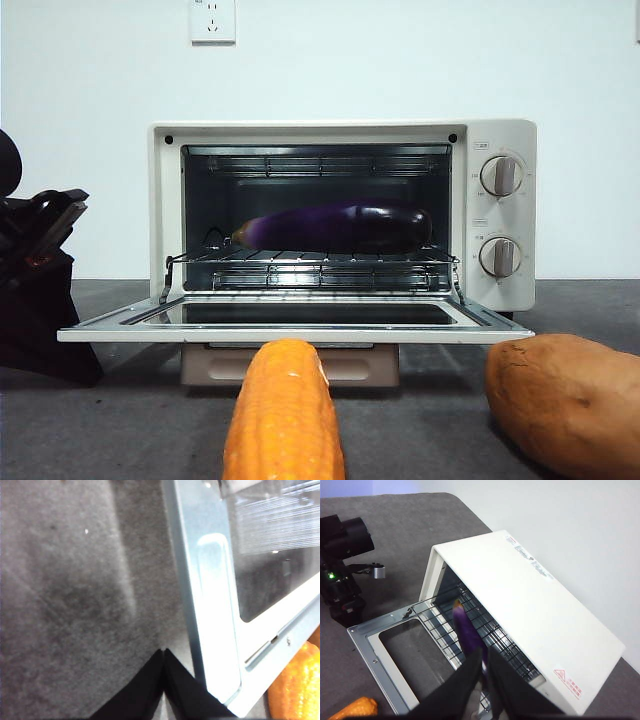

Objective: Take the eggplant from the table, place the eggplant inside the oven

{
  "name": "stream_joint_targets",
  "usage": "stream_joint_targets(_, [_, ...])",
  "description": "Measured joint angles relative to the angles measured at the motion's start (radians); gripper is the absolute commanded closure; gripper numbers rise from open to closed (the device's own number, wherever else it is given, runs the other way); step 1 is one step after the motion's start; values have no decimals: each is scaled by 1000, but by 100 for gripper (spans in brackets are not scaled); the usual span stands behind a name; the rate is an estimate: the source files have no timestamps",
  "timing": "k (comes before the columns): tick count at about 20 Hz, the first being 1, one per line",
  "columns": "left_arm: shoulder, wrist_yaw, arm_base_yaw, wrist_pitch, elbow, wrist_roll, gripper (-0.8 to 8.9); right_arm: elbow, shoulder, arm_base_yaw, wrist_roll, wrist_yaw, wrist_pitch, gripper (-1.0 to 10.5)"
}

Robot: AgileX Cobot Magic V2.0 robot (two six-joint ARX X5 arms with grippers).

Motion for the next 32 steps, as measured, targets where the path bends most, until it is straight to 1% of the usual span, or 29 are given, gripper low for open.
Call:
stream_joint_targets(4, [1, 16, 2, 8, -1, 11, 808, 0, -15, 0, 13, 0, -12, 941])
stream_joint_targets(10, [2, 55, 4, 55, -5, 55, 808, 0, -22, 0, 35, 0, -68, 941])
stream_joint_targets(17, [2, 196, 31, 70, 8, 59, 807, 0, -22, 0, 87, -2, -171, 941])
stream_joint_targets(21, [2, 278, 52, 66, 56, 54, 807, 0, -22, 0, 117, -33, -191, 941])
stream_joint_targets(24, [2, 318, 67, 69, 116, 39, 807, 0, -22, 0, 135, -55, -196, 941])
stream_joint_targets(28, [2, 330, 89, 78, 222, -3, 807, -2, -22, 0, 151, -79, -201, 941])
stream_joint_targets(32, [2, 332, 119, 86, 365, -64, 807, -54, -24, 0, 157, -116, -171, 941])
